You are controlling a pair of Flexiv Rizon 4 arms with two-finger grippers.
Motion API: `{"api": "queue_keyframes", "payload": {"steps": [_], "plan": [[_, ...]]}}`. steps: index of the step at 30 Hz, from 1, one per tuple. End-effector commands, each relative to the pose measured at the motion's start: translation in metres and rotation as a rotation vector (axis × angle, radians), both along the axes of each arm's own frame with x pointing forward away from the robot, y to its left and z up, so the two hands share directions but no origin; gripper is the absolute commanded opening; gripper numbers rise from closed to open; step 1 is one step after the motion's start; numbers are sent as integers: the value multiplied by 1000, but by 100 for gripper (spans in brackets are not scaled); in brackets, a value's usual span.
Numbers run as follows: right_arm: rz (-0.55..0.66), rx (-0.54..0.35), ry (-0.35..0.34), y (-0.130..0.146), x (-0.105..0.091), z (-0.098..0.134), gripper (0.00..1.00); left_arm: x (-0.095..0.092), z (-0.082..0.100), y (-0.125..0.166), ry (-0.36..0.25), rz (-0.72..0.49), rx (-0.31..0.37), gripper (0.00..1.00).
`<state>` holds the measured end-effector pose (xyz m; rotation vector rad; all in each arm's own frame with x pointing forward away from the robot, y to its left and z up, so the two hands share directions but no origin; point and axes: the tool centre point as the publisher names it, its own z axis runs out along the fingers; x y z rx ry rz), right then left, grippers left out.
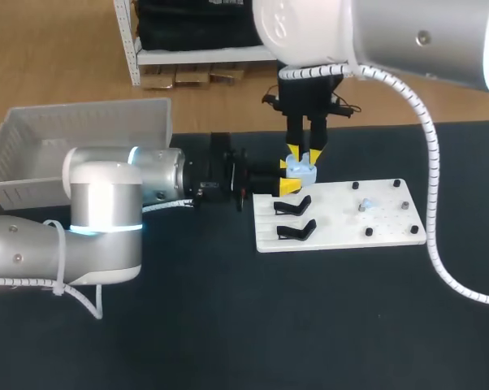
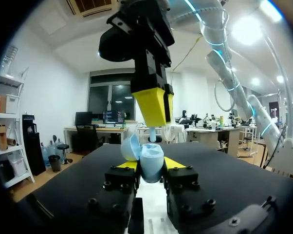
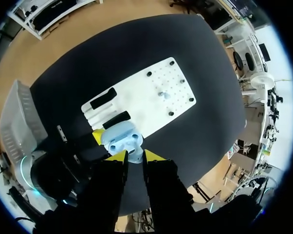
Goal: Pick up each earbud case from the left stands, insert the matching earbuds, close the lid, and place the case in the box.
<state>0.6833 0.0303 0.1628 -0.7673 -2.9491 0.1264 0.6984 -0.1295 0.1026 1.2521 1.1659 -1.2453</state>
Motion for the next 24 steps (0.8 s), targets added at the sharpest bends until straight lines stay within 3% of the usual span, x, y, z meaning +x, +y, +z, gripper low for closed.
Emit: {"api": "queue_keyframes", "payload": {"steps": [1, 24], "plan": [[-1, -6, 5, 2, 1, 0, 0, 0, -1, -1, -2, 3, -4, 0], [-16, -21, 7, 0, 6, -8, 0, 0, -1, -1, -2, 3, -4, 0]]}}
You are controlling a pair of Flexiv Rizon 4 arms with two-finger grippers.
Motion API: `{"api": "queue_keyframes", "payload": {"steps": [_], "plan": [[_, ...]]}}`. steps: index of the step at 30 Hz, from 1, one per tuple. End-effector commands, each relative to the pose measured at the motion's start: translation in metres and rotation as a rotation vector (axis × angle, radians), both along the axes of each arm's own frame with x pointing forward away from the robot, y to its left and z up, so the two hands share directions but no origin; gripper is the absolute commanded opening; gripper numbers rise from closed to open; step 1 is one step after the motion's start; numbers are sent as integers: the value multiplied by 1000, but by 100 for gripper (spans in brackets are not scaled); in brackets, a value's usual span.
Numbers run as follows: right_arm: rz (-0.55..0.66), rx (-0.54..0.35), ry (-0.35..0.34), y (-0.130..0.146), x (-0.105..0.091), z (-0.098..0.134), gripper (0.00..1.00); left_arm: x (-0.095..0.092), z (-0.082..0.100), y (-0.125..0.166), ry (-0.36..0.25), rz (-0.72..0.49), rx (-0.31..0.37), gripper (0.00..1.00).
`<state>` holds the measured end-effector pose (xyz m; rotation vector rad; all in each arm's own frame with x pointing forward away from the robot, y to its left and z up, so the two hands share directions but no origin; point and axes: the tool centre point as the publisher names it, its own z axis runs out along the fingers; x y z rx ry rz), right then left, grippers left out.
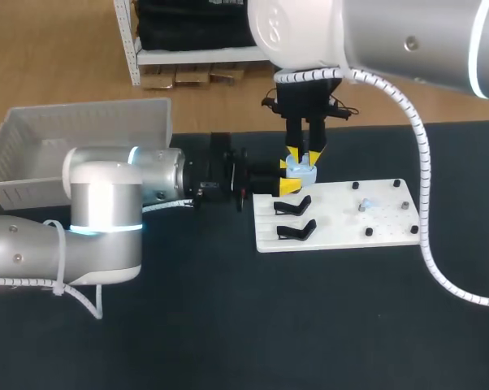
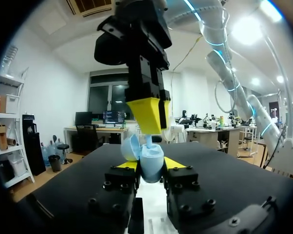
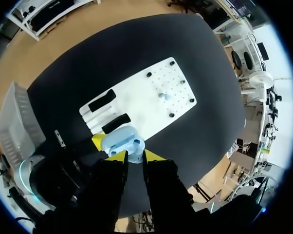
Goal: Pick up each earbud case from the left stands, insert the matching earbuds, close the lid, and place the case in the box.
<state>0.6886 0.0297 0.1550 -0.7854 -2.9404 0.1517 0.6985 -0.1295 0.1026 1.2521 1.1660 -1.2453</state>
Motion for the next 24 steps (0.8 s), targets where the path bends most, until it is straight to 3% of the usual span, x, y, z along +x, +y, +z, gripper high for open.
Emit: {"api": "queue_keyframes", "payload": {"steps": [1, 24], "plan": [[-4, -5, 0, 0, 1, 0, 0, 0, -1, -1, -3, 3, -4, 0], [-9, -26, 6, -3, 4, -6, 0, 0, -1, -1, -3, 3, -4, 0]]}}
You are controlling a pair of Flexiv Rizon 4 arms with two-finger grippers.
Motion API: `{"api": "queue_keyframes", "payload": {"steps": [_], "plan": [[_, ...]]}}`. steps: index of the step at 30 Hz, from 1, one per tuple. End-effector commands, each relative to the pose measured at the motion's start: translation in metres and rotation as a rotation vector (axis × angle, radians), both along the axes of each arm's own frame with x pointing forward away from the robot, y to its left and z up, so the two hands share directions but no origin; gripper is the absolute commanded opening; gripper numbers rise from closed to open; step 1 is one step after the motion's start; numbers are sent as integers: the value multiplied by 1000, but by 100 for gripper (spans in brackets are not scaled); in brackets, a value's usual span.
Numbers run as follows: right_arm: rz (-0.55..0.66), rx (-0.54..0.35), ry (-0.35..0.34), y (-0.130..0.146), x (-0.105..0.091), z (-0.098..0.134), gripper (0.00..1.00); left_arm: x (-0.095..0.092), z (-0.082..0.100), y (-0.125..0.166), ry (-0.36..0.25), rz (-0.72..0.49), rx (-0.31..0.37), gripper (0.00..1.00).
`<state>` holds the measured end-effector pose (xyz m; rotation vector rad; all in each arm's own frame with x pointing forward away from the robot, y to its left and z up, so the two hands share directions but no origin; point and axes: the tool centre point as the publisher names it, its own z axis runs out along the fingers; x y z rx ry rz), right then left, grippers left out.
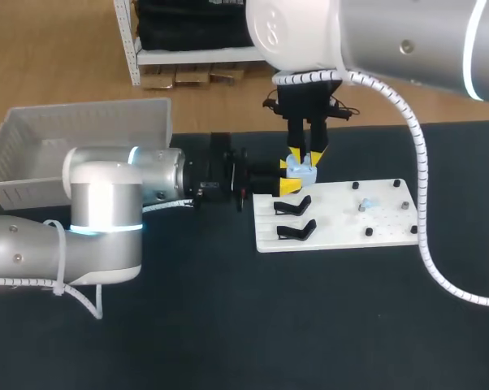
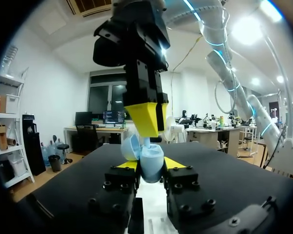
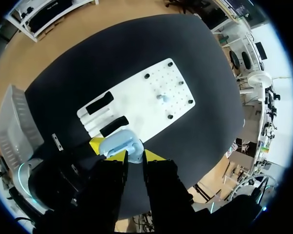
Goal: Pick up each earbud case from the left stands, insert the matching earbuds, close the lid, and place the case in the box.
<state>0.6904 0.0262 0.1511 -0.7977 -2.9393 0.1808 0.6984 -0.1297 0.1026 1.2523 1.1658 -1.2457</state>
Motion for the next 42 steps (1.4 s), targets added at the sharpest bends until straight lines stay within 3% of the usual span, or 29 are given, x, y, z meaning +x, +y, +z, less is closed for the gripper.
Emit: {"api": "queue_keyframes", "payload": {"steps": [1, 15, 17, 21, 29, 34, 38, 42], "plan": [[-2, -7, 7, 1, 2, -2, 0, 0, -1, 0, -3, 3, -4, 0], [0, -14, 20, 0, 2, -8, 0, 0, -1, 0, -3, 3, -4, 0], [0, -13, 20, -1, 1, -9, 28, 0, -1, 0, -3, 3, -4, 0], [1, 7, 15, -2, -1, -7, 41, 0, -1, 0, -3, 3, -4, 0], [21, 92, -47, -18, -21, 15, 33, 0, -1, 0, -3, 3, -4, 0], [106, 191, -85, -41, -33, 22, 37, 0, -1, 0, -3, 3, -4, 0], [211, 234, -191, -60, -38, 21, 40, 0, -1, 0, -3, 3, -4, 0], [300, 237, -276, -75, -43, 20, 36, 0, -1, 0, -3, 3, -4, 0]]}}
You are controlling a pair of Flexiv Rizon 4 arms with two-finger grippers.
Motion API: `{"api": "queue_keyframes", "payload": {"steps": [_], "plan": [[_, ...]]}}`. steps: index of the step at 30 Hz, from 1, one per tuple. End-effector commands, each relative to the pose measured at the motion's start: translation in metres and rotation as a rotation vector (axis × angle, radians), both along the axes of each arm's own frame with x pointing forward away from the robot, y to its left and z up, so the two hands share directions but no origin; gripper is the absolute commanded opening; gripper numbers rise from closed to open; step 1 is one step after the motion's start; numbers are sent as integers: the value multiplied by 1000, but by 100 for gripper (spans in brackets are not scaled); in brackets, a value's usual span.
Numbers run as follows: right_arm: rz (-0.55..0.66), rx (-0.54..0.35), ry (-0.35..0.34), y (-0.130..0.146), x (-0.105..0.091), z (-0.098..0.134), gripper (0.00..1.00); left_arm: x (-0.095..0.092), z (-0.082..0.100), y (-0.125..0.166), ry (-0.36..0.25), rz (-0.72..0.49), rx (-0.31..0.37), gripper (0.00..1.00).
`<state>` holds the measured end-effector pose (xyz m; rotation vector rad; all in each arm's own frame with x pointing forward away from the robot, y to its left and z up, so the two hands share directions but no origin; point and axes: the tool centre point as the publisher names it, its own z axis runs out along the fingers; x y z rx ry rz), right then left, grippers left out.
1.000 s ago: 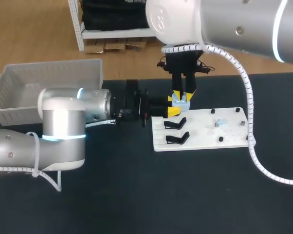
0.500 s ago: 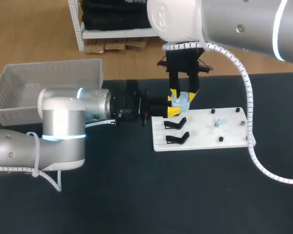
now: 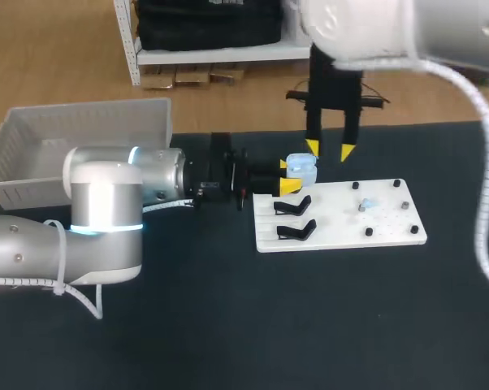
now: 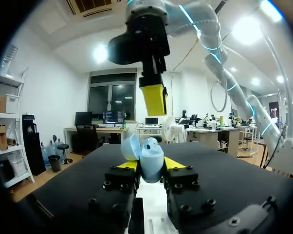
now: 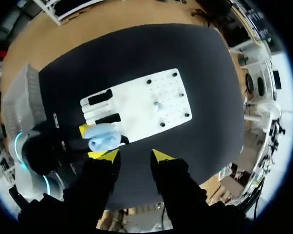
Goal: Pick up each earbud case from the left stands, insert the matching earbuds, close the lid, and place the case in the box.
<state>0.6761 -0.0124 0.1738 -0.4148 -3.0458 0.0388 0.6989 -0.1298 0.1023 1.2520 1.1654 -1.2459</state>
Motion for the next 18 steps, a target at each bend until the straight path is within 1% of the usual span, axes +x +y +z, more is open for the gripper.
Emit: {"api": "queue_keyframes", "payload": {"steps": [1, 2, 3, 8, 12, 14, 18], "plan": [[54, 172, -243, -40, -29, -4, 36, 0, -1, 0, -3, 3, -3, 0], [65, 174, -267, -44, -30, -5, 37, 0, -1, 0, -3, 3, -3, 0], [77, 178, -274, -47, -30, -6, 40, 0, -1, 0, -3, 3, -3, 0], [122, 218, -322, -62, -26, -12, 44, 0, -1, 0, -3, 3, -3, 0], [132, 225, -306, -65, -17, -23, 50, 0, -1, 0, -3, 3, -3, 0], [134, 222, -303, -63, -13, -31, 49, 0, -1, 0, -3, 3, -3, 0], [112, 225, -274, -58, -8, -47, 47, 0, -1, 0, -3, 3, -3, 0]]}}
